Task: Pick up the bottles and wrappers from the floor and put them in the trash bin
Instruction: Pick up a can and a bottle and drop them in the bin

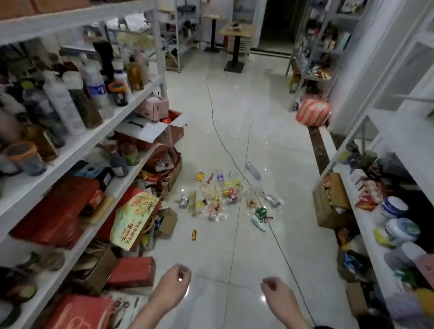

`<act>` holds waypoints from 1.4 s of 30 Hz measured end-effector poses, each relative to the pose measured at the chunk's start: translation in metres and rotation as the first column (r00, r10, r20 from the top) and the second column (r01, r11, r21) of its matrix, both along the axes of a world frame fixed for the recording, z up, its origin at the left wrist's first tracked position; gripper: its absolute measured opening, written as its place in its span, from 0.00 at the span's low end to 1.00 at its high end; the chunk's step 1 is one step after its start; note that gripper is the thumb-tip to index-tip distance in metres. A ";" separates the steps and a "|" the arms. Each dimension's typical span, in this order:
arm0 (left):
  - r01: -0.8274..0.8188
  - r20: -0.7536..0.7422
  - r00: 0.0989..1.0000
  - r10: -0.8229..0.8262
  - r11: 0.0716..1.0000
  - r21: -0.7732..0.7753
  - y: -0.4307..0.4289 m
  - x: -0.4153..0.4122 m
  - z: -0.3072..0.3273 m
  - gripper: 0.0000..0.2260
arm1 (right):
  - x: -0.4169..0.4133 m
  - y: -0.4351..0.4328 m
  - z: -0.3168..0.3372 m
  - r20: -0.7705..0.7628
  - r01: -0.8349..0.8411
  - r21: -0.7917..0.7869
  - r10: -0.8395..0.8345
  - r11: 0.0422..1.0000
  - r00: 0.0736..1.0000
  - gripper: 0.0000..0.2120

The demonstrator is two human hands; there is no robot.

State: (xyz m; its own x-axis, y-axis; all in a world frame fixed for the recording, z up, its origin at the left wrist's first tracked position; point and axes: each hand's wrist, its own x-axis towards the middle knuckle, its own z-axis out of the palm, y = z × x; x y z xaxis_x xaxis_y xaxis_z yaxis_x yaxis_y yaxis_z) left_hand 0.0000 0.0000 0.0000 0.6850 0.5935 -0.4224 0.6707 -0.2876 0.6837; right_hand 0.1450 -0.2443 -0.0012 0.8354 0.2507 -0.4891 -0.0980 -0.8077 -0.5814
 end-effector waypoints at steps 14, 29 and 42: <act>-0.027 0.481 0.874 -0.067 0.982 0.186 0.069 0.020 0.146 0.13 | 0.003 0.120 0.127 0.414 -0.174 0.335 0.021 0.926 0.910 0.13; 0.117 0.098 0.986 -0.133 0.981 0.152 0.126 0.190 0.100 0.19 | 0.181 0.172 0.096 0.281 -0.300 0.155 0.249 0.941 0.927 0.16; 0.088 0.038 0.995 -0.092 0.990 0.113 0.187 0.332 0.087 0.20 | 0.330 0.257 0.068 0.211 -0.406 0.078 0.383 0.911 0.900 0.17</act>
